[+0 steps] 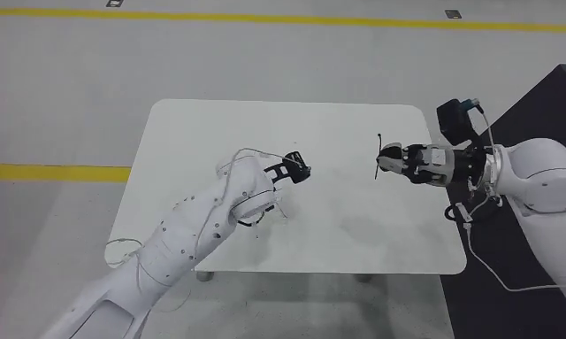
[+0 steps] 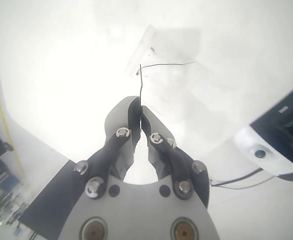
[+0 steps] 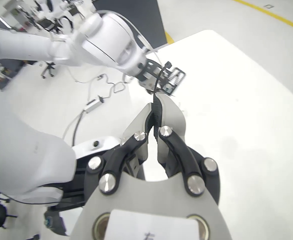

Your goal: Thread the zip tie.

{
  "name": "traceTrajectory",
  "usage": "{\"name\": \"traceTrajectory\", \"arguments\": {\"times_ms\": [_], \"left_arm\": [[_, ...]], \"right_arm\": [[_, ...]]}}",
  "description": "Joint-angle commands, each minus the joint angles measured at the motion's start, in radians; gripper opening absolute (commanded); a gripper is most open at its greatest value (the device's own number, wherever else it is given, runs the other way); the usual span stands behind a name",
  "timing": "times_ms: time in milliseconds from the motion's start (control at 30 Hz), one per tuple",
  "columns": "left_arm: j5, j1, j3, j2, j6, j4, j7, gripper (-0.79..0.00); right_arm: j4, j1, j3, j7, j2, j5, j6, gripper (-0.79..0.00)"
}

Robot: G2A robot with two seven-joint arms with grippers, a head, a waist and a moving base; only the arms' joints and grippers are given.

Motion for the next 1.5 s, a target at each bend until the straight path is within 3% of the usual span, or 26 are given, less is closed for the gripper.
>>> {"name": "traceTrajectory", "arguments": {"times_ms": [0, 167, 1467], "left_arm": [[-0.136, 0.006, -0.047, 0.022, 0.015, -0.034, -0.017, -0.785], [-0.438, -0.003, -0.03, 0.068, -0.03, -0.059, 0.028, -0.785], [-0.468, -0.013, -0.016, 0.073, -0.039, -0.05, 0.037, -0.785]], "right_arm": [[-0.016, -0.03, 0.067, -0.038, 0.005, -0.15, -0.063, -0.785], [-0.144, -0.122, 0.131, -0.188, -0.001, -0.498, -0.029, -0.785], [-0.144, -0.122, 0.131, -0.188, -0.001, -0.498, -0.029, -0.785]]}}
